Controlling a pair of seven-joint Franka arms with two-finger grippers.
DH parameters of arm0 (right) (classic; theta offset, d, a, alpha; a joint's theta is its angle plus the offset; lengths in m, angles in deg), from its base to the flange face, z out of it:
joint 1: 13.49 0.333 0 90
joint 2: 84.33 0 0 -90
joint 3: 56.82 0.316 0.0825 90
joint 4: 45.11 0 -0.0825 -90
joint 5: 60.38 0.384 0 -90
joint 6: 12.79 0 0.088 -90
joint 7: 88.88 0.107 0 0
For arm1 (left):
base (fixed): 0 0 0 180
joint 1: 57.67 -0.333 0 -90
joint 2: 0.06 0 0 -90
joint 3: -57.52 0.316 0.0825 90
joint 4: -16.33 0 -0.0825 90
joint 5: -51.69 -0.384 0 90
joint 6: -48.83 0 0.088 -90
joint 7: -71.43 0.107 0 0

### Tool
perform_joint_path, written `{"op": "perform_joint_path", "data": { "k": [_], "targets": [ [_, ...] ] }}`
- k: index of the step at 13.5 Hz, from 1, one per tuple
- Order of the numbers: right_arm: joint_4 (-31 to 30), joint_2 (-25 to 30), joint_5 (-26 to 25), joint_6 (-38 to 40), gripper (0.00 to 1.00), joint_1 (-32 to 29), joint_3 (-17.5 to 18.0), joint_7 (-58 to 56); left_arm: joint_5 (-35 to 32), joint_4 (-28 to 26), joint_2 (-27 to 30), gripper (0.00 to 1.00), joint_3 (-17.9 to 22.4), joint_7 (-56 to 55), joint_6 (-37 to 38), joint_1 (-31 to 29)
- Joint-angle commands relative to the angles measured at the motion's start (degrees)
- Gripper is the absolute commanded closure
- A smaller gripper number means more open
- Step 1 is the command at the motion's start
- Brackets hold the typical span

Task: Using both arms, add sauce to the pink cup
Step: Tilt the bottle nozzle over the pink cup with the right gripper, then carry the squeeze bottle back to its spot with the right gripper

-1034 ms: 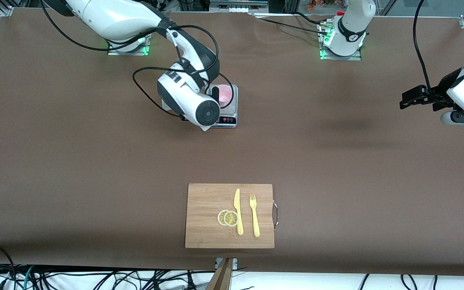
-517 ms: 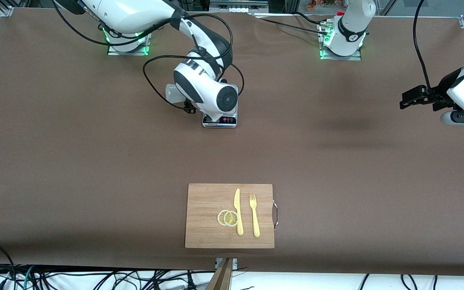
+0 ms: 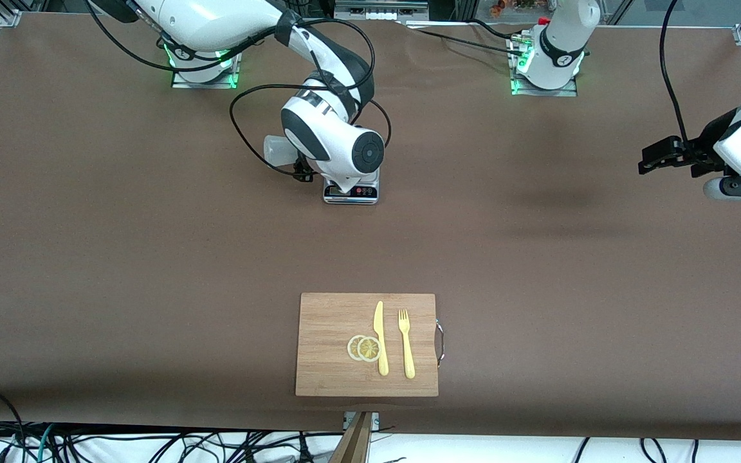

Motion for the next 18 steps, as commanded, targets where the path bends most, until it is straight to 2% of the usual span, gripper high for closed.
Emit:
{"op": "perform_joint_path", "data": {
  "k": [1, 4, 8, 10, 11, 16, 18],
  "targets": [
    [-0.15, 0.99, -0.91, 0.85, 1.0, -0.42, 0.98, 0.19, -0.7, 1.82, -0.84, 0.0, -0.25, 1.3, 0.91, -0.39],
    [-0.06, 1.07, 0.05, -0.38, 1.0, -3.4, 1.16, -4.36, -0.7, 1.82, -0.84, 0.0, -0.25, 1.3, 0.91, -0.39],
    [-0.23, 2.57, 8.65, -5.91, 1.0, -11.56, 0.81, -15.16, -0.7, 1.82, -0.93, 0.0, -0.25, 1.3, 0.91, -0.39],
    [-0.32, 2.92, 14.79, -8.63, 1.0, -17.36, 0.55, -21.31, -0.7, 1.82, -0.93, 0.0, -0.25, 1.3, 0.91, -0.3],
    [-0.32, 3.01, 18.48, -10.21, 1.0, -19.56, -0.67, -25.96, -0.7, 1.82, -0.93, 0.0, -0.25, 1.3, 0.91, -0.3],
    [-1.37, 3.1, 45.18, -11.02, 1.0, -25.11, -15.07, -47.49, -0.7, 1.91, -0.93, 0.0, -0.16, 1.21, 0.91, -0.3],
    [-2.95, 2.66, 52.93, -10.23, 1.0, -27.92, -18.34, -55.23, -0.7, 2.17, -0.93, 0.0, -0.25, 0.78, 0.91, 0.05]
  ]
}}
